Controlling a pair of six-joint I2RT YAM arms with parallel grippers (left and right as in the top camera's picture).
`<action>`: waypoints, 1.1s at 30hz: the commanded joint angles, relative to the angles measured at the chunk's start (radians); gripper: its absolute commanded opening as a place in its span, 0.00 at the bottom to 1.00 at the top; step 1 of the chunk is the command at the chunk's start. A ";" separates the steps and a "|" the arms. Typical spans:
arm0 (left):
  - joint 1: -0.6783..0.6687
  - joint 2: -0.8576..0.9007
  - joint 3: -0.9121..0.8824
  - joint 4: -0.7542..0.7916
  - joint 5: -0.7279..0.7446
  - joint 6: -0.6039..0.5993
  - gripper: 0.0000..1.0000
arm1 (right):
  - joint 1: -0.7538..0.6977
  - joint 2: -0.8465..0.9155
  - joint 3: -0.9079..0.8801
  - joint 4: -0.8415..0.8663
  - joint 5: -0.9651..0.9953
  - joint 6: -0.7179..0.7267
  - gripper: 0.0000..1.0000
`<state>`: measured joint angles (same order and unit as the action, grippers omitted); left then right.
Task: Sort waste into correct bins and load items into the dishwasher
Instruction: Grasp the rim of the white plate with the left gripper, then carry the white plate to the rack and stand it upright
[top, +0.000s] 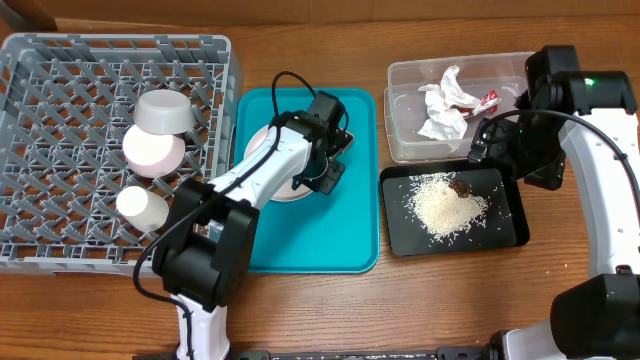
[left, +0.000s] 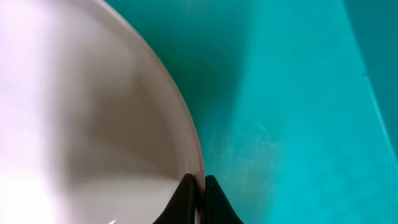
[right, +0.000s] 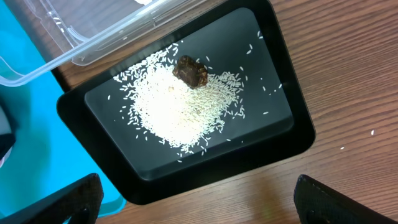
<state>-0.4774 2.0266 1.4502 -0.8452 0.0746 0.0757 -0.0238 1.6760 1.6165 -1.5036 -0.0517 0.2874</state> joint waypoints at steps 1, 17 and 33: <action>0.002 -0.097 0.054 -0.021 0.019 -0.050 0.04 | 0.000 -0.033 0.007 0.002 0.006 -0.003 1.00; 0.240 -0.400 0.140 -0.066 0.237 -0.146 0.04 | 0.000 -0.033 0.007 -0.002 0.006 -0.003 1.00; 0.600 -0.354 0.135 -0.093 0.713 -0.100 0.04 | 0.000 -0.033 0.007 -0.002 0.005 -0.003 1.00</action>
<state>0.0998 1.6444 1.5776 -0.9287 0.6682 -0.0509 -0.0238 1.6760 1.6165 -1.5085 -0.0521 0.2871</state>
